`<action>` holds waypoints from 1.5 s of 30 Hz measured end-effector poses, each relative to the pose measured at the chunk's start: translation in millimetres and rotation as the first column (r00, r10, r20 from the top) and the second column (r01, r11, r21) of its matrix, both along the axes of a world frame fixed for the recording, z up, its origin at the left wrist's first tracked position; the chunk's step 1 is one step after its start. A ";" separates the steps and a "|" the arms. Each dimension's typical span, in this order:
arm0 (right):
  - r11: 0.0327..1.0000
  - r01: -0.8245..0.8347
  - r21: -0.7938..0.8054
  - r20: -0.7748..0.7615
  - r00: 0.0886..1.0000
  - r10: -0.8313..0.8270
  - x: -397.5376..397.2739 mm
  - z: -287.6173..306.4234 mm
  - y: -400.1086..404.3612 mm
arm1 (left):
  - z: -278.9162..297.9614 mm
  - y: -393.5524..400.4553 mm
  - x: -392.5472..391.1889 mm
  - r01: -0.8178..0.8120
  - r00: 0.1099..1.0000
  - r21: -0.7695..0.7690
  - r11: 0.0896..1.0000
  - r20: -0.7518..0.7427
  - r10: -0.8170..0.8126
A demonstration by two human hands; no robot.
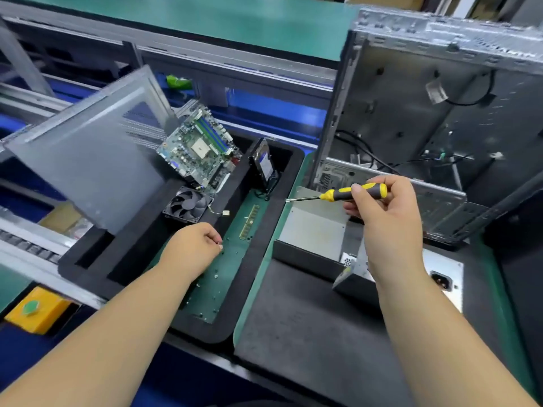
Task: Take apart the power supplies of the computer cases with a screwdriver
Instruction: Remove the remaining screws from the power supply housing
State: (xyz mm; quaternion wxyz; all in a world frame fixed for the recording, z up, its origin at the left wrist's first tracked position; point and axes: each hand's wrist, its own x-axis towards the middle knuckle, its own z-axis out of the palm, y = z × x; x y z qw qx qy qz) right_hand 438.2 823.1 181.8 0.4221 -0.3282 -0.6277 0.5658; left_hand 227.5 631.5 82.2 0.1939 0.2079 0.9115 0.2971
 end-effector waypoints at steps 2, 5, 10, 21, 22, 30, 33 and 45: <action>1.000 -0.005 -0.009 0.010 1.000 0.005 -11.2 -1.5 -9.8 | -7.1 -11.6 -6.1 -0.010 0.999 0.006 1.000 0.033 0.010; 1.000 -0.004 -0.004 0.033 0.999 0.004 -28.3 -0.4 -26.9 | -12.9 -26.4 -14.9 0.001 0.999 0.012 1.000 0.053 -0.001; 0.999 -0.003 0.048 0.057 0.998 0.001 -48.9 4.2 -58.8 | -15.6 -43.7 -35.2 0.058 0.993 0.019 0.998 0.099 -0.060; 0.975 0.197 0.104 0.049 0.978 -0.203 -28.1 9.0 -96.8 | -2.5 -25.9 -31.5 0.280 0.954 0.201 0.939 0.053 -0.296; 0.968 0.220 0.118 0.051 0.972 -0.227 -21.9 10.4 -98.9 | -0.8 -21.0 -24.4 0.307 0.943 0.241 0.921 0.052 -0.328; 0.890 0.390 0.235 0.062 0.908 -0.414 39.2 18.7 -102.5 | 22.8 16.2 37.2 0.552 0.805 0.422 0.719 -0.046 -0.591; 0.868 0.416 0.269 0.082 0.889 -0.451 61.2 20.2 -97.3 | 28.2 30.2 57.9 0.624 0.757 0.425 0.656 -0.118 -0.643; 0.856 0.368 0.364 0.148 0.884 -0.443 125.5 20.4 -69.2 | 39.2 64.8 137.9 0.785 0.620 0.278 0.554 -0.328 -0.713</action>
